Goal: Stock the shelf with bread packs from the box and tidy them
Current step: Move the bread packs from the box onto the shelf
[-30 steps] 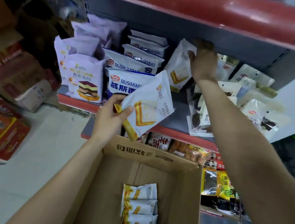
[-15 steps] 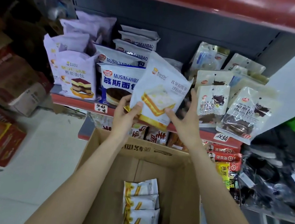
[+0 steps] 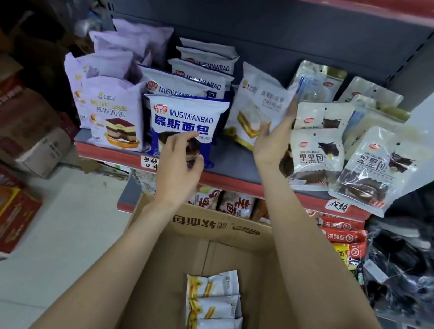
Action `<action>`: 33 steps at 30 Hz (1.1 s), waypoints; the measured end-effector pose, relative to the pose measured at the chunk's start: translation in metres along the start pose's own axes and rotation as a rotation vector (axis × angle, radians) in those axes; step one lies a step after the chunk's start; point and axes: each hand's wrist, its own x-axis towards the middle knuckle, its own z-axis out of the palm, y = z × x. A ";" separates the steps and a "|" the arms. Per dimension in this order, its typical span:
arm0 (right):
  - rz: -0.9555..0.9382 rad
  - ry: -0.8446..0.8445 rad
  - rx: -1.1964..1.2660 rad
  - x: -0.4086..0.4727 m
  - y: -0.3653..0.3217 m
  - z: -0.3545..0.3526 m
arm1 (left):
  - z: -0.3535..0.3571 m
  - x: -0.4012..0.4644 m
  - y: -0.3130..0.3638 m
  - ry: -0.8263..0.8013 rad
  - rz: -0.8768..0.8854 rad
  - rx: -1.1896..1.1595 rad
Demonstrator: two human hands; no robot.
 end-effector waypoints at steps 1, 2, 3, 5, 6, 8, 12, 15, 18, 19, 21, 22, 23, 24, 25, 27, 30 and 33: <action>0.054 -0.023 -0.013 0.010 0.003 0.011 | 0.000 0.001 0.000 0.000 0.018 0.020; 0.098 -0.043 -0.020 0.018 0.008 0.020 | 0.001 0.003 -0.001 0.001 0.033 0.034; 0.115 -0.052 -0.017 0.026 0.014 0.028 | 0.001 0.005 -0.002 0.000 0.042 0.042; 0.117 -0.049 -0.039 0.038 0.026 0.039 | 0.002 0.008 -0.004 -0.002 0.056 0.048; 0.121 -0.056 -0.070 0.042 0.029 0.042 | 0.002 0.009 -0.005 0.008 0.071 0.056; 0.117 -0.087 -0.129 0.046 0.037 0.045 | 0.002 0.008 -0.005 0.050 0.121 0.072; 0.049 -0.133 -0.199 0.041 0.050 0.041 | 0.009 0.000 0.001 0.082 0.242 0.061; -0.036 -0.146 -0.271 0.030 0.045 0.025 | 0.020 -0.001 0.003 0.032 0.268 0.033; -0.097 -0.135 -0.283 0.008 0.034 0.005 | 0.033 0.006 0.009 -0.069 0.273 -0.028; -0.110 -0.141 -0.256 0.000 0.033 -0.001 | 0.038 0.010 0.012 -0.112 0.270 -0.050; -0.158 -0.149 -0.182 -0.019 0.029 -0.013 | 0.049 0.019 0.019 -0.179 0.252 -0.078; -0.195 -0.141 -0.156 -0.027 0.027 -0.018 | 0.054 0.024 0.023 -0.200 0.243 -0.093; -0.235 -0.132 -0.152 -0.033 0.026 -0.022 | 0.058 0.029 0.027 -0.208 0.232 -0.114; -0.272 -0.132 -0.162 -0.039 0.026 -0.026 | 0.061 0.034 0.031 -0.204 0.218 -0.130; -0.305 -0.139 -0.179 -0.043 0.027 -0.030 | 0.064 0.039 0.036 -0.196 0.214 -0.136; -0.348 -0.178 -0.217 -0.048 0.029 -0.039 | 0.067 0.048 0.045 -0.172 0.283 -0.060; -0.373 -0.268 -0.361 -0.046 0.021 -0.054 | 0.068 0.066 0.056 -0.167 0.528 0.332; -0.507 -0.153 -0.583 -0.026 0.000 -0.080 | 0.072 0.079 0.054 -0.325 0.523 0.559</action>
